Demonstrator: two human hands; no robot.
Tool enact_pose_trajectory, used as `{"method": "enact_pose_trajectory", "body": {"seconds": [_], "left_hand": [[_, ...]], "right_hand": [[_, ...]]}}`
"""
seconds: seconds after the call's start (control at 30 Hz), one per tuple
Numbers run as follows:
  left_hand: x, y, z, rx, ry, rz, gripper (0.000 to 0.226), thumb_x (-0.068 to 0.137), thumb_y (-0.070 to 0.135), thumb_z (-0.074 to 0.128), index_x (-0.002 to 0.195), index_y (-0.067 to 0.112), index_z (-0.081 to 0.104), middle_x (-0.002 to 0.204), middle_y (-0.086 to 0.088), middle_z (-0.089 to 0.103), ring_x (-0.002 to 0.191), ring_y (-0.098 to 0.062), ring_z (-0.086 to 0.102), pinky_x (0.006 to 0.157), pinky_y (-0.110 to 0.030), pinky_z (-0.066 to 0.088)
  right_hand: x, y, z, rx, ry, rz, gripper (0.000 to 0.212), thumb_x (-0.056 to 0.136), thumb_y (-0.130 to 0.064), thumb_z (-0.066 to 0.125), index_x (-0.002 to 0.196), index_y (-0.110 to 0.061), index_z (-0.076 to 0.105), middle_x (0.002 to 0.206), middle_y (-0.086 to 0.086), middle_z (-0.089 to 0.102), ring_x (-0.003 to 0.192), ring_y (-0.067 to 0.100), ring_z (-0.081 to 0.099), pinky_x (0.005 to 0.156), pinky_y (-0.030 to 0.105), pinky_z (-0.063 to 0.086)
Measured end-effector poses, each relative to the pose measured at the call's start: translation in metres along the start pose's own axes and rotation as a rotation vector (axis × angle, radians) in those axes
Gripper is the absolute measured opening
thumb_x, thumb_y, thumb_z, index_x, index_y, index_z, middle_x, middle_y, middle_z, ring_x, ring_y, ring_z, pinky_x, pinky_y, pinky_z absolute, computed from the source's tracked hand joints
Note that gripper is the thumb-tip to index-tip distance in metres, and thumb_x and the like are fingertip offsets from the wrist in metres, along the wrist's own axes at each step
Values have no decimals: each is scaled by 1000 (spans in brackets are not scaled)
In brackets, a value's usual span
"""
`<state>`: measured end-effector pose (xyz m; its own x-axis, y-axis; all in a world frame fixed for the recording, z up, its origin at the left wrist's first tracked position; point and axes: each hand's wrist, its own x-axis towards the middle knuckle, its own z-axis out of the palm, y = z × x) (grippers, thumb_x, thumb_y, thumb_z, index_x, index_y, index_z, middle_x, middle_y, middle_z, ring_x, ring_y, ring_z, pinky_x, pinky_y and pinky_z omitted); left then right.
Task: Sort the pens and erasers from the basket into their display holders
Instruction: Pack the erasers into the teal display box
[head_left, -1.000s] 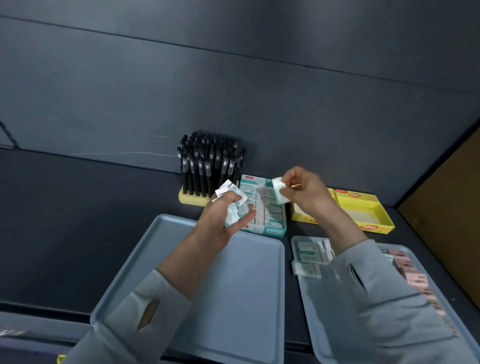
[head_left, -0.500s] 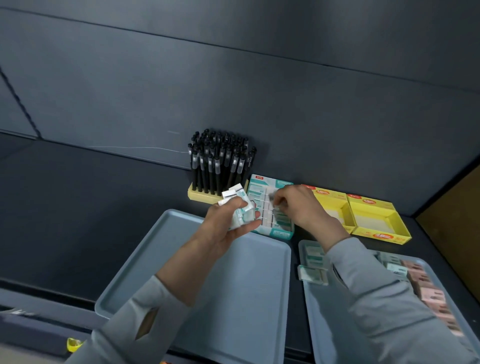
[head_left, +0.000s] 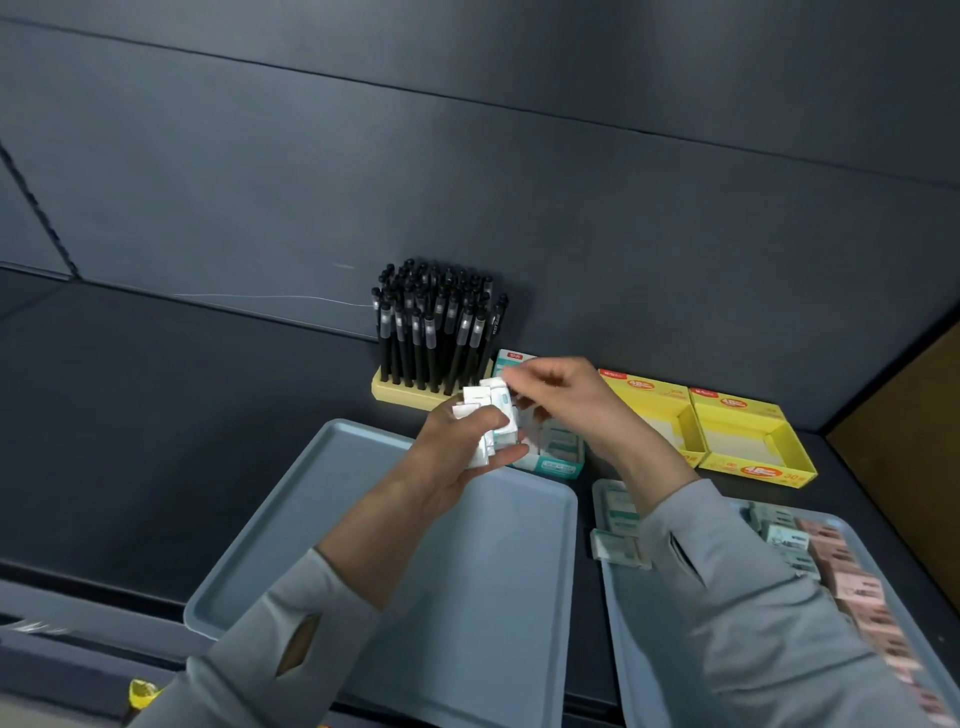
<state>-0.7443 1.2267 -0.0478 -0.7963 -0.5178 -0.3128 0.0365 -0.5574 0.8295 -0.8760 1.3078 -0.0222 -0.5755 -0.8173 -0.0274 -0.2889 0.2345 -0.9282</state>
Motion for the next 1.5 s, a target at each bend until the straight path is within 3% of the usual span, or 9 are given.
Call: {"method": "enact_pose_trajectory", "body": {"seconds": [0.27,0.37,0.5,0.73,0.87,1.0,1.13,1.33,1.5], "left_hand": [[1,-1,2,-108,25,-8,34,86,-8,55,117,1,59,109,-18,68,91,-25,70,76,-36,60],[0,2,0,-154,106,-33,32,86,-7,57,118,-2,57,112,-20,68,97,-30,69,69,-33,61],[-4,6,1,-141,136,-35,16,89,-3,55,103,-4,62,101,-19,71,87,-27,70,62,-28,60],[-3,5,-3,-135,152,-30,33,89,-1,58,122,-3,54,108,-19,71,94,-29,70,70,-31,61],[-3,5,-2,-124,137,-10,32,89,-2,58,121,-3,56,108,-18,71,94,-29,70,68,-29,60],[-3,4,-2,-102,145,14,30,87,-7,59,117,-6,58,106,-20,71,85,-27,72,67,-28,60],[-1,2,-3,-80,142,17,34,84,-8,60,118,-6,58,111,-22,68,94,-30,70,66,-29,59],[1,0,-1,-58,120,1,34,83,-8,63,116,-3,59,109,-22,69,94,-31,71,71,-33,60],[3,-1,3,-42,118,28,36,83,-10,60,118,-4,58,110,-22,67,92,-28,68,71,-34,60]], "right_hand": [[-4,4,-10,328,84,44,8,95,-12,61,91,-15,67,79,-1,66,65,7,59,56,19,49],[1,16,-30,-59,284,-20,12,97,-18,60,95,-22,71,81,-6,67,68,6,57,60,24,45],[0,35,-34,-624,119,24,11,89,-20,70,99,-25,72,84,3,69,81,24,61,72,31,45],[-3,38,-27,-982,98,-87,19,82,-27,76,98,-17,70,104,5,60,97,24,55,72,26,35],[-4,32,-24,-1073,33,-74,8,83,-28,72,87,-22,68,96,4,64,87,26,57,65,27,35],[-1,37,-19,-1097,51,-105,36,86,-12,66,121,-20,69,119,8,66,102,29,61,82,32,50],[2,47,-19,-1046,116,-193,37,84,2,62,115,-14,72,117,7,65,102,27,62,88,31,50],[2,45,-24,-976,111,-170,21,91,-8,62,105,-15,77,110,3,70,99,23,62,86,32,50],[-10,16,-11,-90,87,-24,19,94,-31,64,95,-17,75,87,-5,74,79,8,65,71,27,52]]}}
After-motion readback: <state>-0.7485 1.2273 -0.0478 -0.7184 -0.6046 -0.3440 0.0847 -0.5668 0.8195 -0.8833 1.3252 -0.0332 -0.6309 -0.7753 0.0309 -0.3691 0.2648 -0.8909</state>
